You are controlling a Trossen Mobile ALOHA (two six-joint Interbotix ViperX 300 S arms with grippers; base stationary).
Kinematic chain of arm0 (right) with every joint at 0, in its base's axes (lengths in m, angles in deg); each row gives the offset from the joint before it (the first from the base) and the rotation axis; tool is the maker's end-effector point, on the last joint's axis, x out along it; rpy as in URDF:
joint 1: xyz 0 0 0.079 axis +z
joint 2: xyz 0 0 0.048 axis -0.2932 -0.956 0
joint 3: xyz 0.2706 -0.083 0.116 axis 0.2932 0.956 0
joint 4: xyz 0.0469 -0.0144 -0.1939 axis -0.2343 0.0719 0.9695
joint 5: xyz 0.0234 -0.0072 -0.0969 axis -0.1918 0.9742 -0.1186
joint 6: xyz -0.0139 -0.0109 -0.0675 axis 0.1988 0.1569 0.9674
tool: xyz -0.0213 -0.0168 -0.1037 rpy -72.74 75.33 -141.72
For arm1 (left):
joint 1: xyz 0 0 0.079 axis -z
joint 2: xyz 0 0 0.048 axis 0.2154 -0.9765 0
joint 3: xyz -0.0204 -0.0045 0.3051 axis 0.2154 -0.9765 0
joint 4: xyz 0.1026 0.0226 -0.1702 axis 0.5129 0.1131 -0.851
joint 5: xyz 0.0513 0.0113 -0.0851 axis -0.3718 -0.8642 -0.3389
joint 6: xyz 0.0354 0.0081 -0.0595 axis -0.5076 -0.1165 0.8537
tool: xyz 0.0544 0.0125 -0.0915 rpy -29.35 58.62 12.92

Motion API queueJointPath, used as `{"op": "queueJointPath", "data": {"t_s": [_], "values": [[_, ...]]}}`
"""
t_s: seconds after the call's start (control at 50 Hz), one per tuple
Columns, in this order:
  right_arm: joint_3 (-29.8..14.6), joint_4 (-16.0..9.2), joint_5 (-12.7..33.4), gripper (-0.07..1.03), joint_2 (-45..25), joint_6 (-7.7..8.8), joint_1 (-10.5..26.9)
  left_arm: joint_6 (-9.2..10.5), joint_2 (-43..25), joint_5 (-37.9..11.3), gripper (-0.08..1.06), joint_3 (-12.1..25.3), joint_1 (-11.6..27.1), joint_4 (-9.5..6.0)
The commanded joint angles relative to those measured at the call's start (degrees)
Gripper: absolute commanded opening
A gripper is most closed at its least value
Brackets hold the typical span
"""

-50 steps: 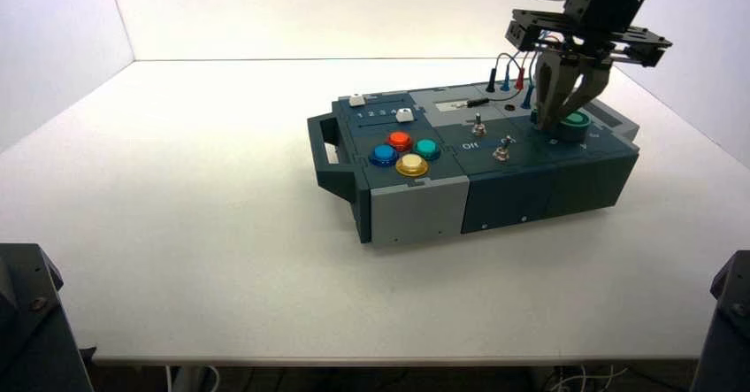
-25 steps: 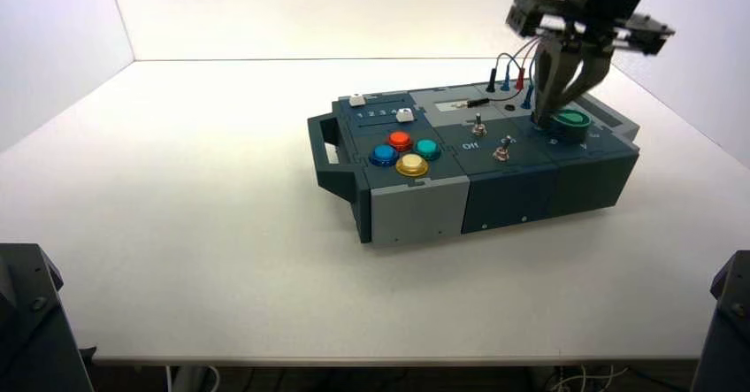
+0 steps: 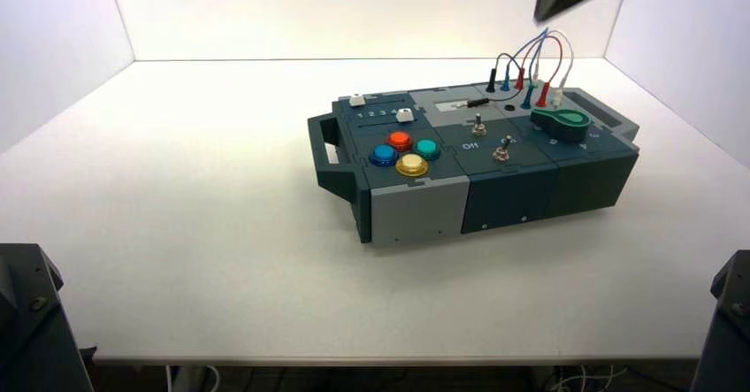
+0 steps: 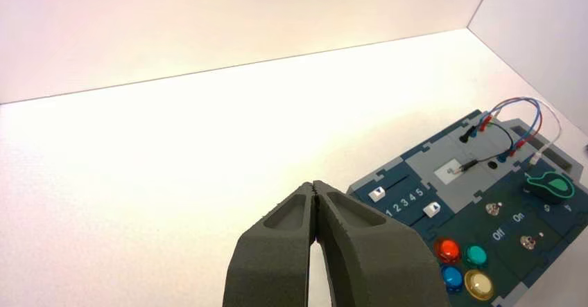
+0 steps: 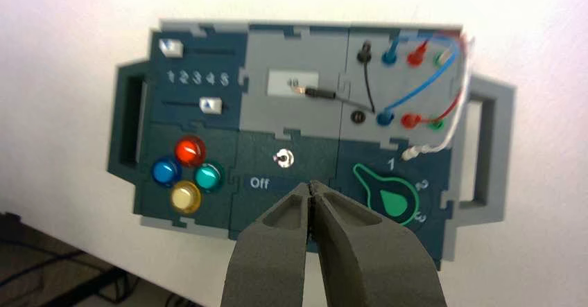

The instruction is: Turn the knob to position 6.

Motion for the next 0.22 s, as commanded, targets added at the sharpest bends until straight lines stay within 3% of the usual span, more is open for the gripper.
{"op": "queueJointPath", "data": {"t_s": [0.02, 0.22], "values": [[-0.4, -0.2, -0.2, -0.02, 3.2, 0.44, 0.3, -0.26, -0.6, 0.8, -0.03, 1.8, 0.2, 0.18], [0.5, 0.0, -0.2, -0.02, 6.6, 0.88, 0.3, -0.26, -0.6, 0.8, -0.03, 2.0, 0.2, 0.18]]}}
